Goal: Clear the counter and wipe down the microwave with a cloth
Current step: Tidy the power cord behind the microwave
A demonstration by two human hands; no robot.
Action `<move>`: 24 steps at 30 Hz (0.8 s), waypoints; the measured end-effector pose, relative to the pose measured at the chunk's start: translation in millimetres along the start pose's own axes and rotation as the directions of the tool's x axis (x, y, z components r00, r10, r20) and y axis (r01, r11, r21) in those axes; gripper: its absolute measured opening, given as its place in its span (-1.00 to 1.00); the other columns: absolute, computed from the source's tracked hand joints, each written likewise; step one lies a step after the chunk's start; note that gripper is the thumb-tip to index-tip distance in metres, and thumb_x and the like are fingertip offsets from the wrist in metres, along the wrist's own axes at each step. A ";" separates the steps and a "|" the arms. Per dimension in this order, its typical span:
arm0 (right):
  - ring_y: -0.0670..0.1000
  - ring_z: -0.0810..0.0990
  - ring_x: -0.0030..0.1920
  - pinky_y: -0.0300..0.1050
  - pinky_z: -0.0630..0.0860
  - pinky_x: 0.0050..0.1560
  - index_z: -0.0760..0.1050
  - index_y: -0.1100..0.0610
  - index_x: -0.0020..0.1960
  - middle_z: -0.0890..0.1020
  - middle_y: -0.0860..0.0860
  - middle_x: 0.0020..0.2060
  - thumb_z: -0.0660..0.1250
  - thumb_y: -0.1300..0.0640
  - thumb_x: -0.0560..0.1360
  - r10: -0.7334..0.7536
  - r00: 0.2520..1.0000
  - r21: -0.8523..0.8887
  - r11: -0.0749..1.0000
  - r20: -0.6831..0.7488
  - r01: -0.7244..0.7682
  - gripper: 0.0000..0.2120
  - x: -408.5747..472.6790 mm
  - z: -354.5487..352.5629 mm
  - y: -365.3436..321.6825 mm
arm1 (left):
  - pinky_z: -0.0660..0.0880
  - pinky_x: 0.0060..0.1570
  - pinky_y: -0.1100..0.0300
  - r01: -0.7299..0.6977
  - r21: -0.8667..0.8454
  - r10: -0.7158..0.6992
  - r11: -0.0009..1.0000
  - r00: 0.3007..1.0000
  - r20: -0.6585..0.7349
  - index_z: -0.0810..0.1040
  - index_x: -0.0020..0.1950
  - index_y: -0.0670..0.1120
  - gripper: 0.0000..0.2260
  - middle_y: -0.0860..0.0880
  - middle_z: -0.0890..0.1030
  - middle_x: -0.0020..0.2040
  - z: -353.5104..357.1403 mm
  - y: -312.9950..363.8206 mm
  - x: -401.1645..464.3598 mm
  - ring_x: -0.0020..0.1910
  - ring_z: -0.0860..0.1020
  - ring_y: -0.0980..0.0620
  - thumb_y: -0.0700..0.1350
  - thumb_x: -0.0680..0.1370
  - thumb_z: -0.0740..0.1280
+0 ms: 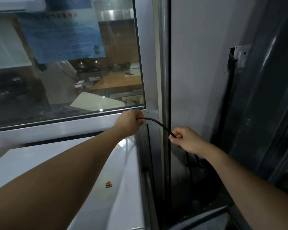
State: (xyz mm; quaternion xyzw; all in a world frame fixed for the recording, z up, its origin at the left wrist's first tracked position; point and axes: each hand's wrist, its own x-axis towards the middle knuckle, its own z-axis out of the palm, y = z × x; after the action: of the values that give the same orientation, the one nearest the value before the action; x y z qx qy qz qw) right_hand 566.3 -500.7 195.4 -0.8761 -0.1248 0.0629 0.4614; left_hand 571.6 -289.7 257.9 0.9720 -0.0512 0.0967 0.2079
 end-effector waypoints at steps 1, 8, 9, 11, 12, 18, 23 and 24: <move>-0.06 0.56 -0.16 -0.17 0.47 -0.04 0.52 0.02 -0.13 0.59 -0.04 -0.23 0.30 0.16 0.54 0.022 1.000 -0.013 1.000 0.011 -0.022 -0.91 -5.1 -2.1 4.5 | 0.41 -0.13 0.15 0.001 -0.032 -0.001 0.999 1.000 -0.019 0.57 -0.07 -0.13 -0.88 -0.09 0.56 -0.16 -3.3 -1.8 0.3 -0.10 0.52 -0.09 -0.11 0.56 0.28; -0.03 0.48 -0.27 -0.25 0.37 -0.17 0.47 0.04 -0.30 0.57 0.04 -0.32 0.33 0.23 0.52 0.022 0.971 -0.054 0.998 -0.236 -0.036 -0.77 -41.2 -24.6 3.1 | 0.40 -0.09 0.13 -0.010 -0.123 0.003 0.992 0.998 -0.058 0.51 -0.11 -0.12 -0.90 -0.15 0.57 -0.12 -12.2 -9.7 -1.5 -0.05 0.53 -0.15 -0.12 0.56 0.29; -0.05 0.47 -0.30 -0.33 0.36 -0.23 0.46 0.06 -0.31 0.56 0.04 -0.35 0.33 0.25 0.51 0.005 0.962 -0.062 0.998 -0.274 -0.022 -0.76 -44.4 -27.7 -4.0 | 0.41 -0.08 0.13 -0.018 -0.128 0.009 0.992 0.998 -0.064 0.53 -0.08 -0.14 -0.90 -0.16 0.57 -0.11 -12.6 -8.8 -2.7 -0.04 0.54 -0.17 -0.12 0.56 0.28; -0.04 0.46 -0.33 -0.41 0.33 -0.31 0.48 0.14 -0.27 0.55 0.06 -0.37 0.32 0.29 0.51 -0.035 0.943 -0.079 0.997 -0.332 0.010 -0.81 -48.7 -32.6 -20.5 | 0.45 -0.06 0.11 -0.048 -0.152 0.036 0.987 0.996 -0.079 0.55 -0.02 -0.12 -0.89 -0.12 0.57 -0.12 -15.8 -3.4 -5.8 -0.04 0.55 -0.15 -0.11 0.56 0.29; -0.02 0.46 -0.32 -0.40 0.34 -0.31 0.49 0.17 -0.25 0.55 0.08 -0.36 0.32 0.31 0.50 -0.057 0.935 -0.093 0.995 -0.350 0.026 -0.84 -50.0 -34.4 -29.5 | 0.49 -0.03 0.10 -0.076 -0.165 0.063 0.983 0.995 -0.082 0.55 0.00 -0.11 -0.89 -0.10 0.57 -0.12 -18.8 1.5 -7.5 -0.05 0.56 -0.12 -0.10 0.56 0.29; 0.02 0.50 -0.27 -0.17 0.43 -0.21 0.45 0.10 -0.24 0.56 0.10 -0.31 0.30 0.26 0.53 -0.133 0.904 -0.160 0.984 -0.405 0.073 -0.82 -55.6 -39.3 -80.3 | 0.52 -0.05 0.13 -0.336 -0.182 0.323 0.924 0.941 -0.098 0.60 -0.01 -0.07 -0.90 -0.02 0.61 -0.11 -40.8 52.6 -17.9 -0.09 0.57 0.00 -0.11 0.54 0.32; -0.05 0.53 -0.29 -0.30 0.45 -0.27 0.46 0.06 -0.21 0.58 0.03 -0.31 0.28 0.20 0.54 -0.141 0.903 -0.168 0.983 -0.405 0.078 -0.84 -63.0 -38.9 -98.7 | 0.54 -0.08 0.12 -0.407 -0.154 0.388 0.900 0.911 -0.139 0.62 -0.09 -0.02 -0.95 0.08 0.57 -0.22 -56.0 69.7 -23.8 -0.14 0.57 0.05 -0.12 0.52 0.36; -0.03 0.54 -0.26 -0.24 0.48 -0.19 0.47 0.08 -0.19 0.58 0.04 -0.30 0.28 0.22 0.54 -0.122 0.914 -0.146 0.987 -0.387 0.070 -0.86 -65.7 -38.8 -97.3 | 0.54 -0.09 0.13 -0.394 -0.166 0.372 0.904 0.916 -0.148 0.62 -0.09 -0.01 -0.95 0.08 0.57 -0.22 -58.1 67.6 -24.2 -0.14 0.57 0.05 -0.11 0.52 0.36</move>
State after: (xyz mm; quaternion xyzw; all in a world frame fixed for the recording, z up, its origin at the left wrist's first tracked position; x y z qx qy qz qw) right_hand 496.3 -496.8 297.3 -0.8915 -0.0760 -0.1462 0.4219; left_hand 528.8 -325.6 331.5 0.9112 -0.2384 0.1851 0.2804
